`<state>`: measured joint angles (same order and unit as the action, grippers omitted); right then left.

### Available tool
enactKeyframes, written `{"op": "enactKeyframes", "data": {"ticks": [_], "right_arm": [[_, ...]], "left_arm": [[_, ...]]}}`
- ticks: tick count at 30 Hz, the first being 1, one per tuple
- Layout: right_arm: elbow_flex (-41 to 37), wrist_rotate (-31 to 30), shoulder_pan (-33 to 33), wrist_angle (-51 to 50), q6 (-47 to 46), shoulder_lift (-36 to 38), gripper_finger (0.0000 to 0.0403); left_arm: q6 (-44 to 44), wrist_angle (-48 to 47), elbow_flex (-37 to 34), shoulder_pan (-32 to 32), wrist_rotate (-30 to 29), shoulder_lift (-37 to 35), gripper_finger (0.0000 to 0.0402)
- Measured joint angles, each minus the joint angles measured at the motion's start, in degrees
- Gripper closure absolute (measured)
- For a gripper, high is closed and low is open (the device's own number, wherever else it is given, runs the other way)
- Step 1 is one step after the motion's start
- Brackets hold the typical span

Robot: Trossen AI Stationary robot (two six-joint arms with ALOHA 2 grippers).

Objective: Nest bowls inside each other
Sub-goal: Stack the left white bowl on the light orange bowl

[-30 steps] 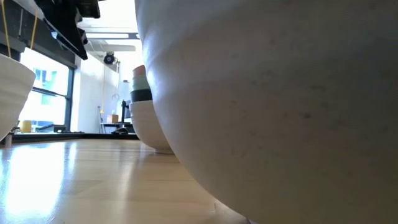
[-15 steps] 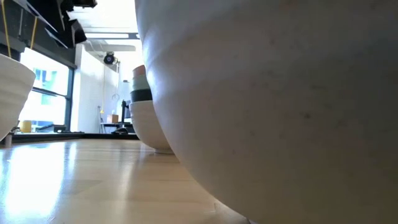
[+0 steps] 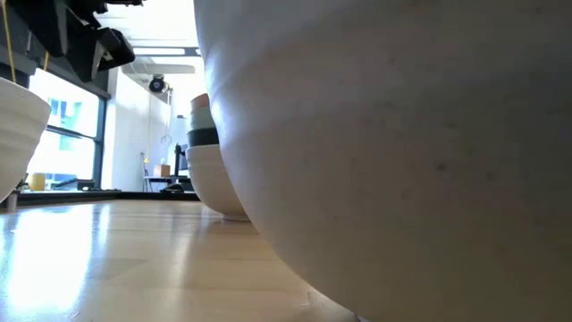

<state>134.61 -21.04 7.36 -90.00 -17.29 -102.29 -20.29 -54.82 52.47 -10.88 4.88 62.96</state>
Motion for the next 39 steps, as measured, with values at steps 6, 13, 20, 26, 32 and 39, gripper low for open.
{"op": "enactKeyframes", "data": {"ticks": [6,13,20,26,32,39], "right_arm": [[0.00,-3.15,0.33,-0.02,0.87,4.30,0.0265],[0.00,-7.22,0.31,-0.02,1.22,8.89,0.0265],[0.00,-9.03,0.31,-0.02,2.71,12.11,0.0265],[0.00,-9.25,0.31,-0.01,4.75,13.97,0.0265],[0.00,-9.77,0.31,-0.04,5.79,15.37,0.0265],[-0.01,-9.25,0.31,-0.02,5.79,16.11,0.0265]], "left_arm": [[-0.11,3.85,0.00,-4.00,-0.04,4.84,0.0225],[-0.13,7.21,0.00,-6.32,-0.19,8.44,0.0225],[-0.15,10.77,0.00,-8.31,0.52,10.46,0.0225],[-1.63,12.51,0.04,-9.58,0.90,11.86,0.0225],[-3.13,12.93,-0.02,-11.05,1.01,13.69,0.0225],[-3.72,15.63,0.15,-12.24,1.98,18.05,0.0225]]}}
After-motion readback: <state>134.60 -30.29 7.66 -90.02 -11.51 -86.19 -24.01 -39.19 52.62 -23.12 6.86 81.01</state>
